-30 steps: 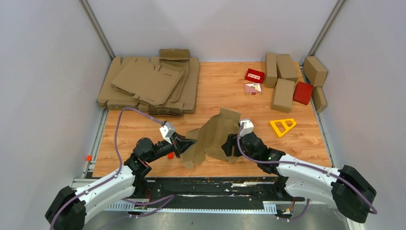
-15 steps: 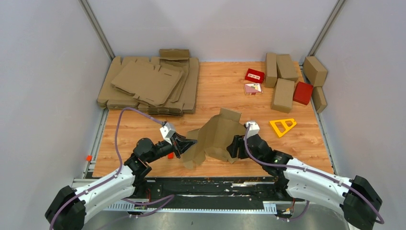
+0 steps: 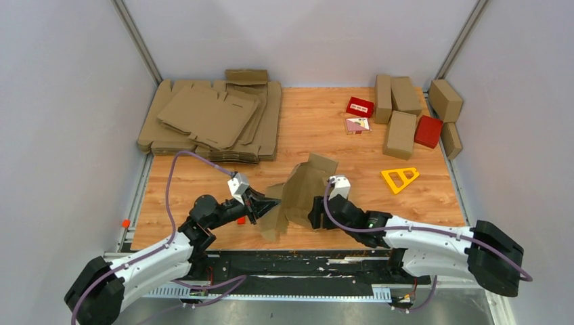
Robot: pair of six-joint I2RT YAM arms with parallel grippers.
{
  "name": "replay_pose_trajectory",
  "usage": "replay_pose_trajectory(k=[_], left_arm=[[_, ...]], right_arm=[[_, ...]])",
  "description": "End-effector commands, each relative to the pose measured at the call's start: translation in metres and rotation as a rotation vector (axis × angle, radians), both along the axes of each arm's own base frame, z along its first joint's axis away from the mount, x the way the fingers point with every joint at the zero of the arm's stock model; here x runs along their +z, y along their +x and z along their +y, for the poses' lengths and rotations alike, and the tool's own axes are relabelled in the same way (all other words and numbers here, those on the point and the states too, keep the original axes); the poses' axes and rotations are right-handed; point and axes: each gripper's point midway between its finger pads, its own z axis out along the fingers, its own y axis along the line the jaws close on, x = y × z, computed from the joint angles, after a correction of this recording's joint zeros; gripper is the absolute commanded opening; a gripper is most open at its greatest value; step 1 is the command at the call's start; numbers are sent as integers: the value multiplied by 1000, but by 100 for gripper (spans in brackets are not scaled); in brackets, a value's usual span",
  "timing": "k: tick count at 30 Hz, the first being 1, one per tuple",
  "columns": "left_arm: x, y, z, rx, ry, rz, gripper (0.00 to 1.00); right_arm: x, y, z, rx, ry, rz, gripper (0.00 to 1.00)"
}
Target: Fold the paper box
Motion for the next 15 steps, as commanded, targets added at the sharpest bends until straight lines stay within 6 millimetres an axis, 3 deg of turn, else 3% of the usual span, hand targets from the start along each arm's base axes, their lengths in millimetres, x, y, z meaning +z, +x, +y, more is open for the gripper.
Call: replay_pose_trajectory(k=[1,11,15], left_arm=[[19,-12,-5,-65,-81,-42,0],[24,-13,-6,-69,-116,-34,0],[23,-12,-5,-61,-112,-34,0]], right_arm=[[10,8,14,-36,-20,-9,66],[11,10,29,-10,-1,-5,67],[9,-3,32,46,29,-1,78]])
